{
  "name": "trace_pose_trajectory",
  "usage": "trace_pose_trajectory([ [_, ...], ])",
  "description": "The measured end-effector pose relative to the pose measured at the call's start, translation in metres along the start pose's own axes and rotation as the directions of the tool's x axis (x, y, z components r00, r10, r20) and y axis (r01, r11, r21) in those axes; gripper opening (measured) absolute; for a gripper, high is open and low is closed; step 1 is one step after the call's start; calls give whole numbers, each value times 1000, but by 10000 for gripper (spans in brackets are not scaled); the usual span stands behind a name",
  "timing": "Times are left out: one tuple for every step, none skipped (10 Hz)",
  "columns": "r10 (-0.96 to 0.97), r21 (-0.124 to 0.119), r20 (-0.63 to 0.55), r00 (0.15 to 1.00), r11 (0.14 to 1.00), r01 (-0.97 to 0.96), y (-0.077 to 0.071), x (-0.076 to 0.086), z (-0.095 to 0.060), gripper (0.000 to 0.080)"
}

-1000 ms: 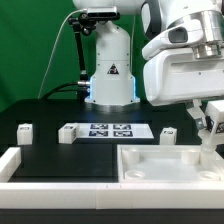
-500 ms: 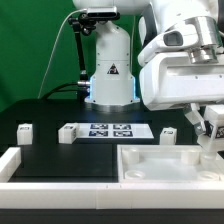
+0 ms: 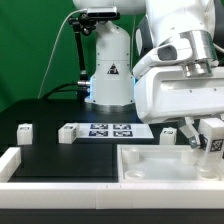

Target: Assemble one leg

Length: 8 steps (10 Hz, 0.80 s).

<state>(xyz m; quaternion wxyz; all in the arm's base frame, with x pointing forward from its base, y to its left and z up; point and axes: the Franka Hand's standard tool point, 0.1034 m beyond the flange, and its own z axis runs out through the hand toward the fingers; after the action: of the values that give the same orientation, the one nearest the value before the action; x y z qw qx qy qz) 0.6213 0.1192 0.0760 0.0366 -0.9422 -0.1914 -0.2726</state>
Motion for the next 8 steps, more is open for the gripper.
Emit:
trace_pose_trajectory([
  [-2,2,1,1000,1000,2,-2,0,0,287],
  [-4,1,-1,1000,1000,4,-1,0,1,287],
  [-3,1,-2,1000,1000,3,-2,-3,3,287],
  [-2,1,0,1000,1000,2,-2,-6,6,287],
  [0,2,0,1000,1000,0,-3,-10,9,287],
  [3,-1,-8,1000,1000,-3,-3,-13,12,287],
  [5,-8,-26,1000,1000,-5,-2,-14,14,287],
  [7,-14,-39,999,1000,-8,0,-16,14,287],
])
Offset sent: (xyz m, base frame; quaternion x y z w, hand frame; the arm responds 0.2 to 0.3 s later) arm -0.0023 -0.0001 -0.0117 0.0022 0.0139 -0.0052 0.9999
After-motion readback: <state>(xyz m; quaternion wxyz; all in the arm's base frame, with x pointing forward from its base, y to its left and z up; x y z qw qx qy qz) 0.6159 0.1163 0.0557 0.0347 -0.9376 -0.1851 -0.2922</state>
